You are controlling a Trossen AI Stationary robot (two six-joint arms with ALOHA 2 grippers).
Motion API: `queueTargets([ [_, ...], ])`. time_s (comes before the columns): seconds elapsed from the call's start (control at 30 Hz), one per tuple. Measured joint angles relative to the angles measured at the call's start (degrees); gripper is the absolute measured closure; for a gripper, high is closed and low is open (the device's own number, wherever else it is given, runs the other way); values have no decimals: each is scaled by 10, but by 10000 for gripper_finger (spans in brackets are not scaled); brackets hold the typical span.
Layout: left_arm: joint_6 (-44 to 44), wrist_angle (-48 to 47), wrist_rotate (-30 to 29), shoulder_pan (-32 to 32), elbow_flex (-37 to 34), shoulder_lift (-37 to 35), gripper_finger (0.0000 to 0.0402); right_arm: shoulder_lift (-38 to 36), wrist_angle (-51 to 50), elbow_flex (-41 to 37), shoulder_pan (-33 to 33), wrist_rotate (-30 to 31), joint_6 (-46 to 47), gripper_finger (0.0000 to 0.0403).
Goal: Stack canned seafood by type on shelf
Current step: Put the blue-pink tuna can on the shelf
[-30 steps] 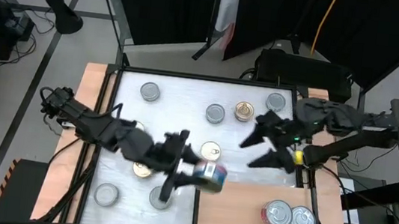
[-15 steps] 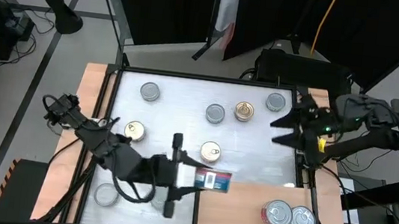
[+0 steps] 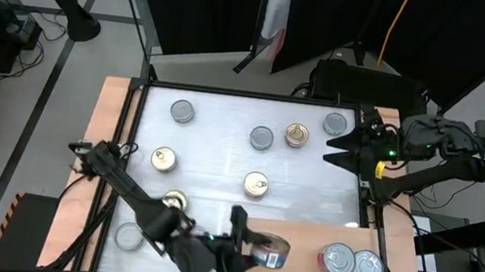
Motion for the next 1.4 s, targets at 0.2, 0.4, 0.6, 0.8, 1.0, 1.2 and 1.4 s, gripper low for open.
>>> queueTargets([
  [0.2,86,-53,-46,-3,-1,42,196,21,4,0,0,0,6,23],
  [0.4,89,-100,-34,-1,-1,62,191,38,28,0,0,-1,6,23],
  [0.6,46,-134,58,10,-1,62,189,47,39,0,0,-2,6,23],
  [0.8,22,-161,83,27,-1,62,188,50,54,0,0,-2,2,23],
  [1.0,16,-154,129,37,-1,62,181,50,55,0,0,-2,1,23],
  [1.2,17,-154,120,41,-1,62,134,50,55,0,0,-3,-8,23],
  [1.4,23,-151,113,39,-1,62,118,49,54,0,0,-3,-23,23],
])
